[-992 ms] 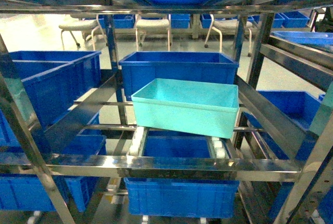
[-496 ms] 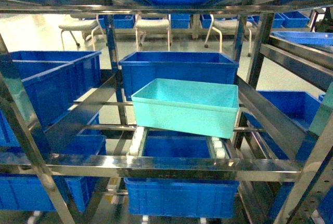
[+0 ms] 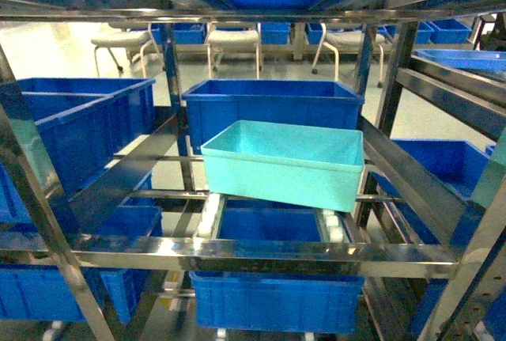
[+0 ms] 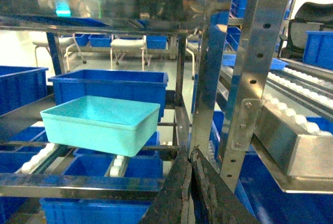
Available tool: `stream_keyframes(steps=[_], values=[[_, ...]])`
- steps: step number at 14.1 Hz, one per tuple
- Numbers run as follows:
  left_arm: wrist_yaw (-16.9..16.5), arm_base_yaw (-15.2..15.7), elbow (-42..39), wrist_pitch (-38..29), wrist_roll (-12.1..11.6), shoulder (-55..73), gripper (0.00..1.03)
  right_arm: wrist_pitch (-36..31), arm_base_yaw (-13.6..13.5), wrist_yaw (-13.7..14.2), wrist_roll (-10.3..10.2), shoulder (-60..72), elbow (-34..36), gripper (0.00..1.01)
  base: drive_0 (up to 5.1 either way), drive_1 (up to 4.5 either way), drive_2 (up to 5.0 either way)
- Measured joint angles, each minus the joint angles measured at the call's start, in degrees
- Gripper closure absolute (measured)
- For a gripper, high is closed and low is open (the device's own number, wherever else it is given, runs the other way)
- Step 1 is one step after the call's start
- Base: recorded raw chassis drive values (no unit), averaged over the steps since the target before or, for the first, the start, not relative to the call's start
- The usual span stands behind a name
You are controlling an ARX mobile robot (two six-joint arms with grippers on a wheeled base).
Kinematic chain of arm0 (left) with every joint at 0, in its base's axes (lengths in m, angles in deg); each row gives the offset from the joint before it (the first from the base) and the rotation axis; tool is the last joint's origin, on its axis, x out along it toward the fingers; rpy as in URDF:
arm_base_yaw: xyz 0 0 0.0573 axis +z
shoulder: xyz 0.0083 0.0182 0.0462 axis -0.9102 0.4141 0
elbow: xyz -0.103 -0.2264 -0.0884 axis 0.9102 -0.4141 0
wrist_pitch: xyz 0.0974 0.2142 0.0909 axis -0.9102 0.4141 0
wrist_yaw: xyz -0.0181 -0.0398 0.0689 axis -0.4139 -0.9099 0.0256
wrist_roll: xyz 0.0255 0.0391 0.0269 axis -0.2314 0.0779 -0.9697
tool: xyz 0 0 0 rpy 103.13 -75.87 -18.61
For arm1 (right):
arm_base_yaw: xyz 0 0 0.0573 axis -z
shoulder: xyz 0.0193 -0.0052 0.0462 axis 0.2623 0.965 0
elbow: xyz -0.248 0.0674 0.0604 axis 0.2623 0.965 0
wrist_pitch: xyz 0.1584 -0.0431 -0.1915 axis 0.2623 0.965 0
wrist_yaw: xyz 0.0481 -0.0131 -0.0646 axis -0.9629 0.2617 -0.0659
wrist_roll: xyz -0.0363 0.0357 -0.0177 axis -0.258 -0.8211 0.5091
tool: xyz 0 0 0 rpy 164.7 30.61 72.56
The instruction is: Organize blue bins on left shelf correctly
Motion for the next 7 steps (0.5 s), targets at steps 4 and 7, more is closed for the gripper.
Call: stream_keyframes(steps=[4,7], values=[[0.0,0.0,-0.2,0.8,0.0,0.0,1.01,0.8,0.0,0.0,0.0,0.1,0.0,0.99,0.0,0.00,0.0],[0.0,0.0,-0.2,0.8,0.0,0.0,1.01,0.8,0.0,0.0,0.0,0.1,0.0,0.99,0.0,0.00,0.0]])
